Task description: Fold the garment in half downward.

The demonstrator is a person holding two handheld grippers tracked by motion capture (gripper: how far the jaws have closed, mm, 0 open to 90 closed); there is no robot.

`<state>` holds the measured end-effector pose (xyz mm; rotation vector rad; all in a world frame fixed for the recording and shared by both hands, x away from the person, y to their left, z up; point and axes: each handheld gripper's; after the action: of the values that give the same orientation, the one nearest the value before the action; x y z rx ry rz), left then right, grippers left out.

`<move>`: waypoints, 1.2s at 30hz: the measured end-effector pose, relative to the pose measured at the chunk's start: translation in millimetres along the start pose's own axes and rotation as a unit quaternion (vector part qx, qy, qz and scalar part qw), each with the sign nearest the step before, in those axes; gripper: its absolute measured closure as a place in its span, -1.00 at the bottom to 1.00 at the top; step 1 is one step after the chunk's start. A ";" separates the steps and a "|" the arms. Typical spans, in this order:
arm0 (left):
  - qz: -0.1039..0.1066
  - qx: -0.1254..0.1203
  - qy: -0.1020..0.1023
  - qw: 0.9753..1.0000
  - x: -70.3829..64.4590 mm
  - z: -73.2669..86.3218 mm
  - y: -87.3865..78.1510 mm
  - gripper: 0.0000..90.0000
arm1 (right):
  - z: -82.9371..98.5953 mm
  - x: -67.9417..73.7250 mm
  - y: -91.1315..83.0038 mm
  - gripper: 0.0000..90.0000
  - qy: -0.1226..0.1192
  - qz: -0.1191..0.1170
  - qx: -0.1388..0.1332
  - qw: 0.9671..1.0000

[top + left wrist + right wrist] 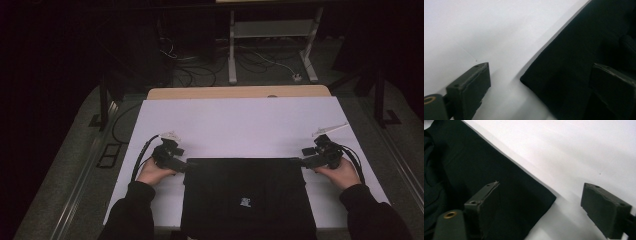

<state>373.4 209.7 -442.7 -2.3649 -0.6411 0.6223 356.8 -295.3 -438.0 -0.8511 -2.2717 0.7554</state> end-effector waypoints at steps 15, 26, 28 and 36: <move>0.009 -0.013 -0.016 1.000 3.0 0.4 0.8 -0.26 | 0.4 -7.1 5.2 -0.22 0.001 -0.009 0.005 1.000; -0.004 -0.004 -0.012 1.000 2.4 -0.1 2.2 0.52 | 0.8 -7.5 7.3 0.46 0.006 -0.006 0.007 1.000; -0.006 0.002 -0.007 1.000 1.1 -0.8 2.6 0.65 | 0.9 -6.3 8.1 0.59 0.002 -0.010 0.014 1.000; -0.018 0.014 0.003 1.000 -5.5 -2.9 1.4 0.91 | 0.0 -1.5 3.3 0.93 -0.001 -0.005 0.013 1.000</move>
<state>371.2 204.4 -440.1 -2.3233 -0.6665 0.6041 359.0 -294.3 -440.8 -0.8272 -2.2616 0.7787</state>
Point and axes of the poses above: each handheld gripper's, and its own axes: y roughly forward along the jaws, z roughly out of its underside, x roughly to its left, and after that the axes turned 5 degrees about -x, right-handed
